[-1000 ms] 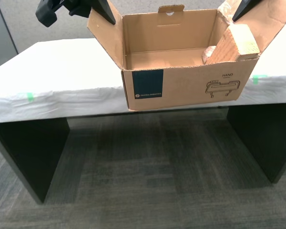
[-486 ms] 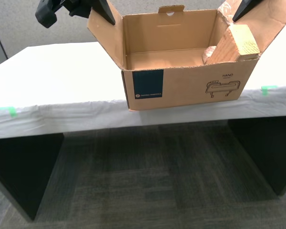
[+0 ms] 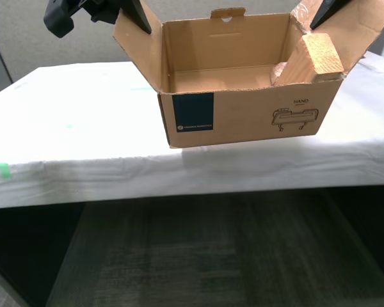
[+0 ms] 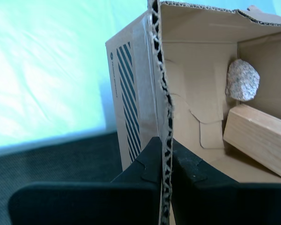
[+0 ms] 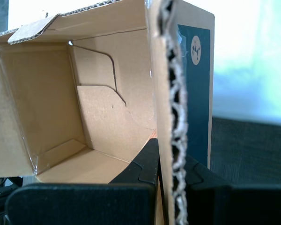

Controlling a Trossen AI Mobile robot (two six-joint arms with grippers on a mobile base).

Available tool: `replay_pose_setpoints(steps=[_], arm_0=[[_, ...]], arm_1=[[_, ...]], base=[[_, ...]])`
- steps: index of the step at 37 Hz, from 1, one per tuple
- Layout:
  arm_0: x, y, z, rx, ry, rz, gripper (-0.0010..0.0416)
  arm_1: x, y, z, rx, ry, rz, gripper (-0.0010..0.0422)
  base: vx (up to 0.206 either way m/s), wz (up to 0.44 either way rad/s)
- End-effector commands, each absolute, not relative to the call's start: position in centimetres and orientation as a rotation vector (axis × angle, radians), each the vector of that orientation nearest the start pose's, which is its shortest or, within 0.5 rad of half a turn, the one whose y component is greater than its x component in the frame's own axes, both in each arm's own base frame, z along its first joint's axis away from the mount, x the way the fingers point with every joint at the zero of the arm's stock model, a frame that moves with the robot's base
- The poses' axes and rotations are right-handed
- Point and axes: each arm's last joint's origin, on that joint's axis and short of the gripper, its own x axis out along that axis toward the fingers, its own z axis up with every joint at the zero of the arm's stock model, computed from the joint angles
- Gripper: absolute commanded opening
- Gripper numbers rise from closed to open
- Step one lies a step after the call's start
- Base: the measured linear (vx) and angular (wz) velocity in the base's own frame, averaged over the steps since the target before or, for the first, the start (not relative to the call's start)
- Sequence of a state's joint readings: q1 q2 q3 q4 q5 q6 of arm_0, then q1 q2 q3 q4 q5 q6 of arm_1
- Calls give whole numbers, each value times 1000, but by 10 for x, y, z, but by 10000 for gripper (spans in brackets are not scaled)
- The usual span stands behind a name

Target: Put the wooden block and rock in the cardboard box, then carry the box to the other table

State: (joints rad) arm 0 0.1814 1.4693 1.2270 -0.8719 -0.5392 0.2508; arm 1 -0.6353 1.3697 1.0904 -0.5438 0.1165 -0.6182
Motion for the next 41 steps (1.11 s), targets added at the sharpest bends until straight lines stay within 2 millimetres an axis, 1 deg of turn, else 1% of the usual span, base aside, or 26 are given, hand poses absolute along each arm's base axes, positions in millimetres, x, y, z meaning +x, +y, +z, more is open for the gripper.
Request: replay_pose_setpoints(steps=[1, 11, 23, 32, 37, 41], arm_0=[[279, 67, 284, 418, 1193, 506, -1], [281, 68, 285, 424, 1169, 509, 0], [280, 70, 284, 455, 1188, 491, -1], [279, 85, 286, 454, 1185, 522, -1], [286, 97, 283, 467, 1151, 545, -1], [292, 98, 275, 470, 1184, 533, -1]], arm_1=[[228, -171, 282, -331, 973, -393, -1], [231, -171, 284, -332, 934, -400, -1], [233, -170, 285, -304, 915, -408, -1], [237, -169, 288, -271, 858, -439, -1], [241, -167, 290, -278, 824, -440, -1], [244, -162, 290, -292, 825, -419, -1]], base=[[188, 146], [188, 93], [184, 46], [171, 5], [152, -90], [148, -102]])
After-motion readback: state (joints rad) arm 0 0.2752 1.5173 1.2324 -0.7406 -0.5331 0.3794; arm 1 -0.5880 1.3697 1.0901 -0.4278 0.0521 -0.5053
